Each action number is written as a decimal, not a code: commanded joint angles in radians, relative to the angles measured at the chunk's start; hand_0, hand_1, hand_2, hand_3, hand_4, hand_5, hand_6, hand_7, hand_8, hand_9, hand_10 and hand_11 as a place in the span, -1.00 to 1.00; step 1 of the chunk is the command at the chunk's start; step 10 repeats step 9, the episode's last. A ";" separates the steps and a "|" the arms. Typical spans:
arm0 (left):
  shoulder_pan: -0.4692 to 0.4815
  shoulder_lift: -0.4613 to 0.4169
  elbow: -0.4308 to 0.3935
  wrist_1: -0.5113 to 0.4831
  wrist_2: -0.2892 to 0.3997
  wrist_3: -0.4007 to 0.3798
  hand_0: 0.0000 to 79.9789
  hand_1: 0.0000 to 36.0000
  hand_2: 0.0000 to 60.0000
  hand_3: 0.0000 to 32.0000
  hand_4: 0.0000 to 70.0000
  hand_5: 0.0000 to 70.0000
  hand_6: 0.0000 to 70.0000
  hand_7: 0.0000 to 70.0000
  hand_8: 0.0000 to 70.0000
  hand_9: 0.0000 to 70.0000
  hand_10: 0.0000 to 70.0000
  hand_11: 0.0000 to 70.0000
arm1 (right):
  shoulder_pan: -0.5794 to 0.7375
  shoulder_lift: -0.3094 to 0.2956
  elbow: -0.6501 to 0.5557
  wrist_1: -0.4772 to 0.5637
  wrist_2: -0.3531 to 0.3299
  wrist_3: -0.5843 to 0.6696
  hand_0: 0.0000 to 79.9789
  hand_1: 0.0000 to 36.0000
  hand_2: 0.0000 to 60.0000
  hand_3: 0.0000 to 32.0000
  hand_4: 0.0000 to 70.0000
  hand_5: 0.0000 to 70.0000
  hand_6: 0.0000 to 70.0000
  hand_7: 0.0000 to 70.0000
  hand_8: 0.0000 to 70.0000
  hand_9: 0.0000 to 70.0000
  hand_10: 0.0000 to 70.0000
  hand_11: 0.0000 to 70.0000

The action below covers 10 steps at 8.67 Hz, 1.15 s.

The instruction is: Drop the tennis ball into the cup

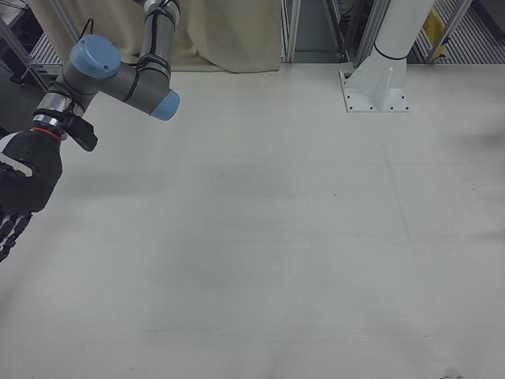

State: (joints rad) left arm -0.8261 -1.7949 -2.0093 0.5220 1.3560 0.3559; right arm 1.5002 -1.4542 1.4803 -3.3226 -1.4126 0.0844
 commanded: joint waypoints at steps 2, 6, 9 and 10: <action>-0.007 0.000 -0.009 0.001 0.002 -0.005 0.29 0.97 1.00 -0.41 -1.00 -0.07 -0.73 -0.79 -0.96 -0.99 -0.97 -0.87 | 0.000 0.000 0.000 0.000 0.000 0.000 -1.00 -1.00 -1.00 -1.00 -1.00 -1.00 -1.00 -1.00 -1.00 -1.00 -1.00 -1.00; -0.389 0.000 -0.034 0.016 0.050 0.027 0.31 0.98 1.00 -0.35 -1.00 -0.21 -0.73 -0.76 -0.96 -0.99 -0.97 -0.86 | 0.000 0.000 0.000 0.000 0.001 0.000 -1.00 -1.00 -1.00 -1.00 -1.00 -1.00 -1.00 -1.00 -1.00 -1.00 -1.00 -1.00; -0.525 0.038 -0.016 0.007 0.094 0.038 0.55 1.00 1.00 0.05 -1.00 -0.23 -0.99 -0.91 -1.00 -1.00 -0.98 -0.84 | 0.000 0.000 0.000 0.000 0.000 0.000 -1.00 -1.00 -1.00 -1.00 -1.00 -1.00 -1.00 -1.00 -1.00 -1.00 -1.00 -1.00; -0.525 0.038 -0.016 0.007 0.094 0.038 0.55 1.00 1.00 0.05 -1.00 -0.23 -0.99 -0.91 -1.00 -1.00 -0.98 -0.84 | 0.000 0.000 0.000 0.000 0.000 0.000 -1.00 -1.00 -1.00 -1.00 -1.00 -1.00 -1.00 -1.00 -1.00 -1.00 -1.00 -1.00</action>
